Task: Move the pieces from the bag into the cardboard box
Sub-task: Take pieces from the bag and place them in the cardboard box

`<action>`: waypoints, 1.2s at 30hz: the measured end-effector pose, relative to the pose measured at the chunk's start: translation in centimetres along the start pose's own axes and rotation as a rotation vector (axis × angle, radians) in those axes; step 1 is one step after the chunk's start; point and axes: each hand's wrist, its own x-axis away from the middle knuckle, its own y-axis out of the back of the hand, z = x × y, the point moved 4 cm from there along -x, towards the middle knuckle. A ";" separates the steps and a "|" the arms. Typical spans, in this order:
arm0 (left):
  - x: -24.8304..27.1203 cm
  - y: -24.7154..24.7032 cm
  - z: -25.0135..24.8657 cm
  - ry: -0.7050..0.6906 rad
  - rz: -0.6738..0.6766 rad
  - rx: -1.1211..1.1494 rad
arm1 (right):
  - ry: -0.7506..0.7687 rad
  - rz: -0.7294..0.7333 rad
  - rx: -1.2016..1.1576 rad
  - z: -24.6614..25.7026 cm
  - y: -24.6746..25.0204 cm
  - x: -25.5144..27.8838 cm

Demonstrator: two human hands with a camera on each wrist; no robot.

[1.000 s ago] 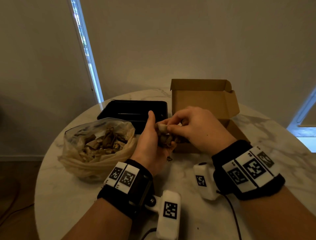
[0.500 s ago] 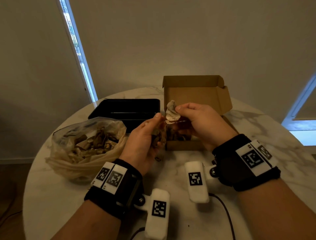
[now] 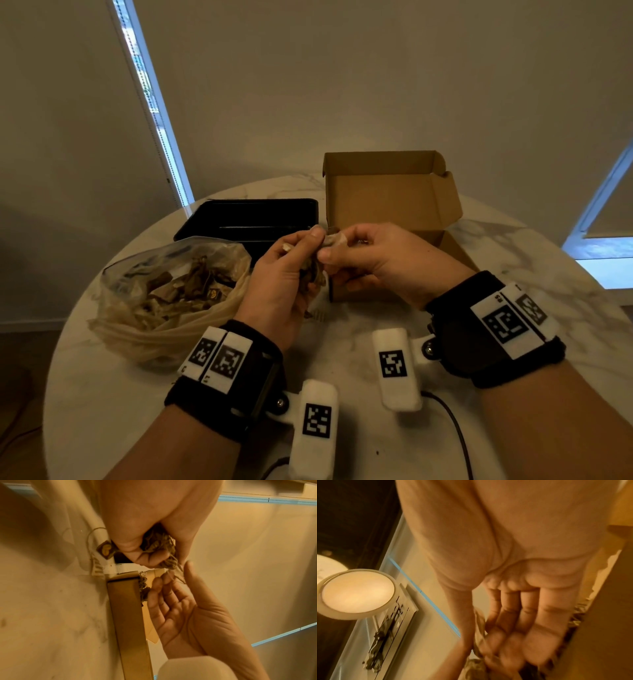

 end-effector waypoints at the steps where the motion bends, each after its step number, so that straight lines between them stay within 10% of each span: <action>1: -0.1 0.1 0.0 0.003 -0.001 0.005 | 0.030 -0.045 -0.003 0.2 0.2 0.0; 10: -0.2 -0.5 0.4 0.043 0.052 -0.052 | 0.196 -0.300 -0.047 1.2 2.0 -0.1; 15: -0.3 -0.4 0.3 0.030 0.056 -0.027 | 0.090 -0.196 0.066 0.4 1.4 -0.2; 23: -0.9 0.9 0.8 0.062 -0.131 -0.049 | -0.094 -0.509 0.294 0.5 7.2 0.3; 36: -0.6 0.8 1.6 0.179 -0.102 -0.220 | -0.415 -0.387 0.720 -0.8 8.2 -2.7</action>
